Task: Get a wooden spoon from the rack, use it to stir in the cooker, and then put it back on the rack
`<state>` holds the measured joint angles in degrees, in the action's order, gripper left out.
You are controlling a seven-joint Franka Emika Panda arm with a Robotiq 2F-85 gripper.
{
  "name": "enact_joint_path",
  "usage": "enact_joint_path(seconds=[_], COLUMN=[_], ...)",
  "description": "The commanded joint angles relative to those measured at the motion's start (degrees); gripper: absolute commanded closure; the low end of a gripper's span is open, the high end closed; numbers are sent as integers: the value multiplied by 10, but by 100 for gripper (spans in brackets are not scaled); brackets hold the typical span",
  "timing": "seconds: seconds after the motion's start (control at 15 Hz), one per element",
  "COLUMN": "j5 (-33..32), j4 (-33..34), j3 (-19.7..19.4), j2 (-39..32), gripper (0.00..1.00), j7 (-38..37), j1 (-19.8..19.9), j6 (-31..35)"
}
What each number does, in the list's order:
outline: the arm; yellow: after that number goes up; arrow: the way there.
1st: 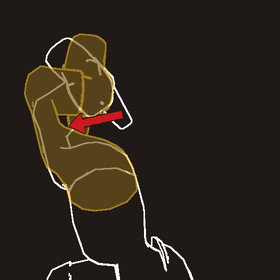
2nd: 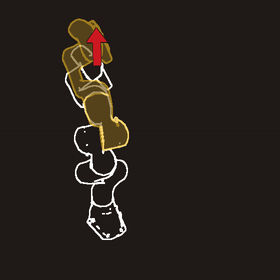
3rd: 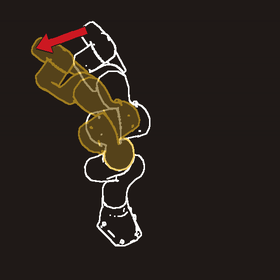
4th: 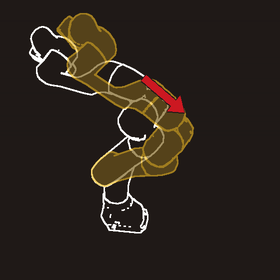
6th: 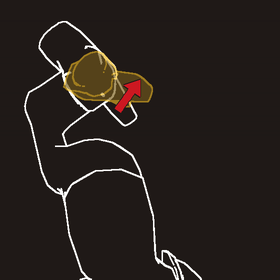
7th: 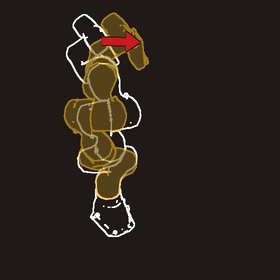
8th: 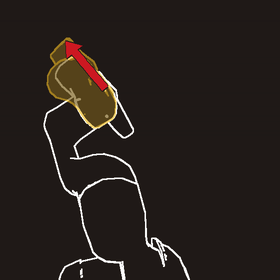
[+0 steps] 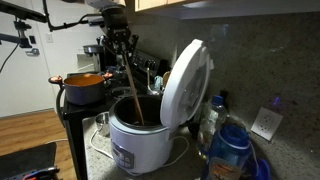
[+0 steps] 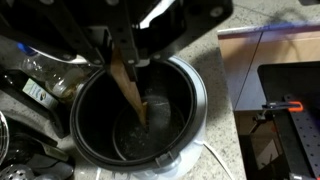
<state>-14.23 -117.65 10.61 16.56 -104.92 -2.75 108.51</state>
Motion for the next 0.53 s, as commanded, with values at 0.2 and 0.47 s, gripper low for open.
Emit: enact_joint_path(seconds=[0.2, 0.47], j5=[-72, -86], j4=[30, 55], j3=[25, 42], j2=[34, 54], gripper=[95, 95], j7=[-5, -7], j1=[-1, -5], j6=[-43, -6])
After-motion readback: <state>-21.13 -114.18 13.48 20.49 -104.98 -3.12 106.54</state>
